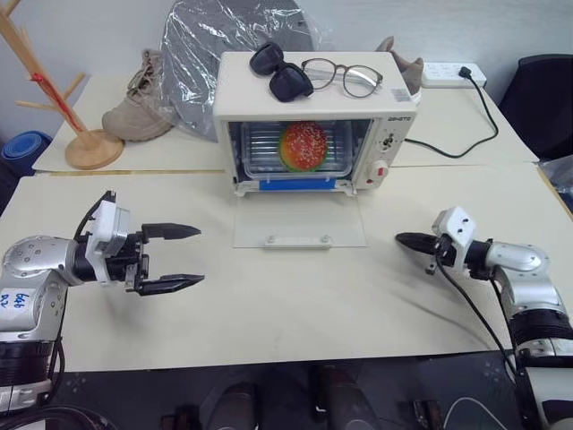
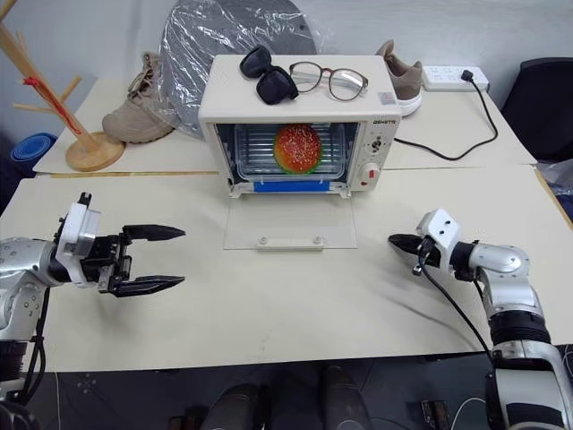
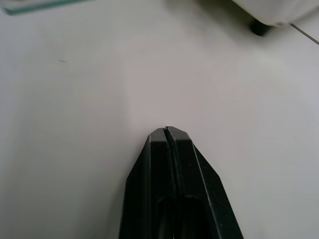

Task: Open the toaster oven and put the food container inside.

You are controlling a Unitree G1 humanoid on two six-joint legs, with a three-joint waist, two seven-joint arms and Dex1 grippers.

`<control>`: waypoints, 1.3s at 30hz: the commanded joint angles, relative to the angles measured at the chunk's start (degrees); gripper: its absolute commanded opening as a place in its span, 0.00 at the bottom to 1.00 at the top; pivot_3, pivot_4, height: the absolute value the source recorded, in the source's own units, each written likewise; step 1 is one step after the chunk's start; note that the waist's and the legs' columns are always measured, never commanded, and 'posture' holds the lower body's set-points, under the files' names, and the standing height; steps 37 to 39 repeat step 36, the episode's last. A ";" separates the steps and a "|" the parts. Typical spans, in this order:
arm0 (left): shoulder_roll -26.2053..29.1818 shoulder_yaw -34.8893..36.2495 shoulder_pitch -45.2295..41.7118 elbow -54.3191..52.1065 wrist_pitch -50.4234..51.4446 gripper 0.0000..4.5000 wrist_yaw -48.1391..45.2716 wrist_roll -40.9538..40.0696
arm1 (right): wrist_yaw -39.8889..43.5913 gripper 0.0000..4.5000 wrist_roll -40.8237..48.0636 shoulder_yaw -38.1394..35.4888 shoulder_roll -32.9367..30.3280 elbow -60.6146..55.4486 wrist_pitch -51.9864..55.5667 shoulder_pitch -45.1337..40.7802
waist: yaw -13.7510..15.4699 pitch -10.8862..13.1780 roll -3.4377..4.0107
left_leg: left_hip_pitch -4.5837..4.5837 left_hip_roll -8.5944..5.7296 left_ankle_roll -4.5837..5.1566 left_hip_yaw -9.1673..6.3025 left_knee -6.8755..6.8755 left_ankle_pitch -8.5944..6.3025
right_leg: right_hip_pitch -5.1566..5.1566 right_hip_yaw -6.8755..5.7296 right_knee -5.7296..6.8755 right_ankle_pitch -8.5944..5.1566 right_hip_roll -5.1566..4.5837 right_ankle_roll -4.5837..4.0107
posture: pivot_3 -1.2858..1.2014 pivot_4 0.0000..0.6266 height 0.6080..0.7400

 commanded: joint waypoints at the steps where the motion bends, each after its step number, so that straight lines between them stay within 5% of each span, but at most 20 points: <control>1: -1.10 4.05 0.22 -2.33 3.51 0.99 3.76 -4.53 | 3.96 0.00 6.51 -1.36 3.26 -7.31 -0.81 1.41 | 0.31 0.07 0.11 | -0.01 -0.01 0.00 0.00 0.01 0.00 | 0.00 0.00 0.02 0.00 -0.01 0.00 | 0.52 0.24 1.00; 7: -5.58 8.65 3.28 -5.44 6.18 0.99 12.86 -7.13 | -0.92 0.00 13.92 -6.07 7.76 -14.32 3.70 0.65 | 0.83 0.11 0.18 | -0.09 -0.12 0.00 -0.11 0.15 0.00 | 0.02 -0.03 -0.04 0.03 -0.20 0.06 | 0.52 0.24 1.00; 17: -10.31 9.86 2.97 -2.32 -5.98 0.99 21.32 1.21 | -13.07 0.00 24.77 -13.19 11.36 -20.86 16.64 -8.55 | 0.80 0.11 0.18 | -0.11 -0.13 -0.10 -0.15 0.08 0.04 | -0.04 -0.08 -0.02 0.03 -0.19 0.05 | 0.52 0.24 1.00; 20: -9.26 9.53 3.70 -1.38 -7.17 1.00 21.27 2.81 | -9.18 0.13 23.52 -12.34 8.39 -21.56 17.59 -6.67 | 0.96 0.11 0.18 | -0.12 -0.13 -0.10 -0.15 0.06 0.04 | -0.03 -0.10 -0.05 0.03 -0.18 0.04 | 0.52 0.24 1.00; 32: -7.08 8.40 17.78 -5.65 -10.65 1.00 19.08 7.84 | 7.48 0.99 15.04 -7.60 -1.31 -26.59 6.90 12.21 | 0.63 0.11 0.18 | -0.03 -0.13 0.32 0.04 0.03 -0.20 | 0.00 0.03 -0.28 0.04 -0.19 0.07 | 0.52 0.24 1.00; 39: -7.30 8.46 20.27 -7.25 -11.60 1.00 19.66 7.92 | 8.04 0.99 13.82 -7.31 -1.04 -24.93 4.32 13.16 | 0.80 0.10 0.18 | 0.12 -0.13 0.27 0.02 0.02 -0.18 | 0.04 0.05 -0.17 0.05 -0.21 -0.01 | 0.52 0.24 1.00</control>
